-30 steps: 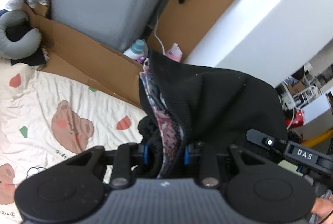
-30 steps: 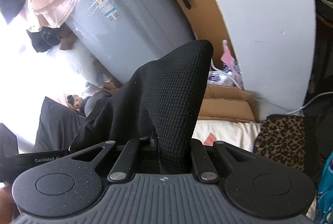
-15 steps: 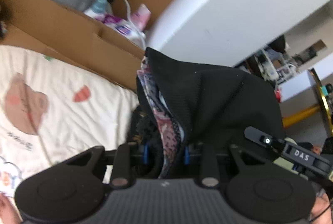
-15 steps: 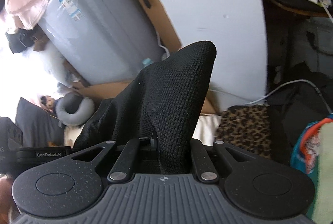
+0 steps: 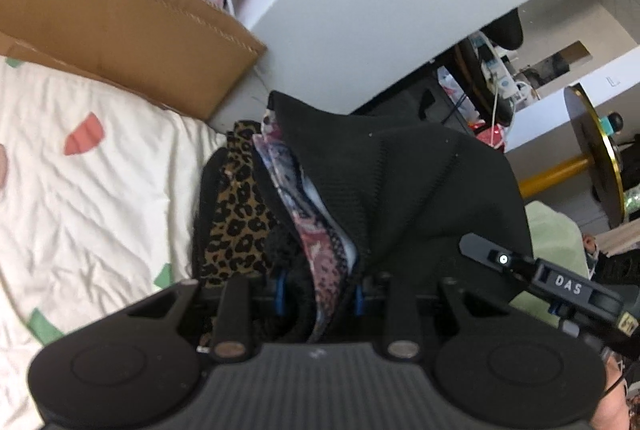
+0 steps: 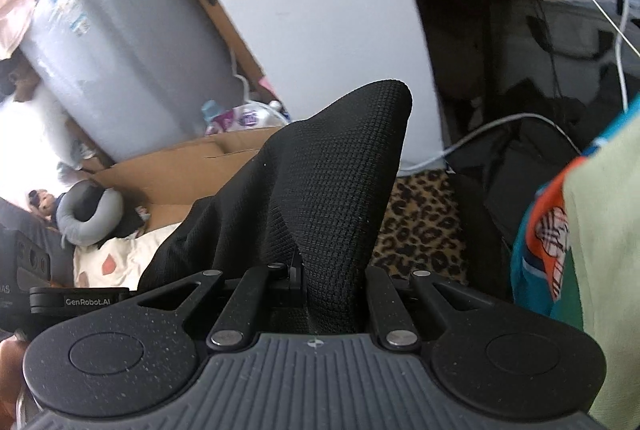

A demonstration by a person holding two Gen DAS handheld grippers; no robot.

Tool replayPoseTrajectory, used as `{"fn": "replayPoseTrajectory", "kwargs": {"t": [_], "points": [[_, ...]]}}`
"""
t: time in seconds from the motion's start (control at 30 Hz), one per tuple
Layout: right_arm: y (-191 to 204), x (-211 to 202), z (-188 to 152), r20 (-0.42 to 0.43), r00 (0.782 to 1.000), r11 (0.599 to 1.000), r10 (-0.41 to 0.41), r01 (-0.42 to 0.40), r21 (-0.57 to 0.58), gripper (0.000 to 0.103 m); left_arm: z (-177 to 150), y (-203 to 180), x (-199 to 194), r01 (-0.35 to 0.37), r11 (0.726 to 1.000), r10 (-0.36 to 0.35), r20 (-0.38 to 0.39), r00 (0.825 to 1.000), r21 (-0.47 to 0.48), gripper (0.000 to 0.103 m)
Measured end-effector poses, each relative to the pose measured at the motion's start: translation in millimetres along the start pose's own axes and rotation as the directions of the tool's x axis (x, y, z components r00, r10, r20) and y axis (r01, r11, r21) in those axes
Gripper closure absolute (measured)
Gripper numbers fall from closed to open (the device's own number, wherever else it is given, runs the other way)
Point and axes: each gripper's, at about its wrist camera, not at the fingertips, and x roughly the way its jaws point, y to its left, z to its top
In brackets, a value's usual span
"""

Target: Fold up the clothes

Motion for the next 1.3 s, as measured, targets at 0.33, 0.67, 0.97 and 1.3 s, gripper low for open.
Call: {"fn": "replayPoseTrajectory", "kwargs": {"t": [0.33, 0.67, 0.97, 1.3], "points": [[-40.7, 32.0, -33.8, 0.049, 0.995, 0.994, -0.081, 0.077, 0.073, 0.096, -12.8, 17.4, 53.0, 0.038, 0.999, -0.039, 0.012, 0.999, 0.029, 0.072], [-77.3, 81.1, -43.0, 0.044, 0.99, 0.984, -0.137, 0.131, 0.124, 0.096, -3.0, 42.7, 104.1, 0.087, 0.996, -0.087, -0.022, 0.996, 0.015, 0.072], [-90.5, 107.5, -26.5, 0.051, 0.987, 0.985, -0.153, 0.148, 0.088, 0.096, 19.1, 58.0, 129.3, 0.123, 0.992, -0.122, -0.018, 0.992, 0.033, 0.071], [-105.9, 149.7, -3.0, 0.022, 0.988, 0.986, -0.154, 0.152, 0.071, 0.096, 42.8, 77.9, 159.3, 0.114, 0.993, -0.114, -0.024, 0.993, 0.019, 0.071]]}}
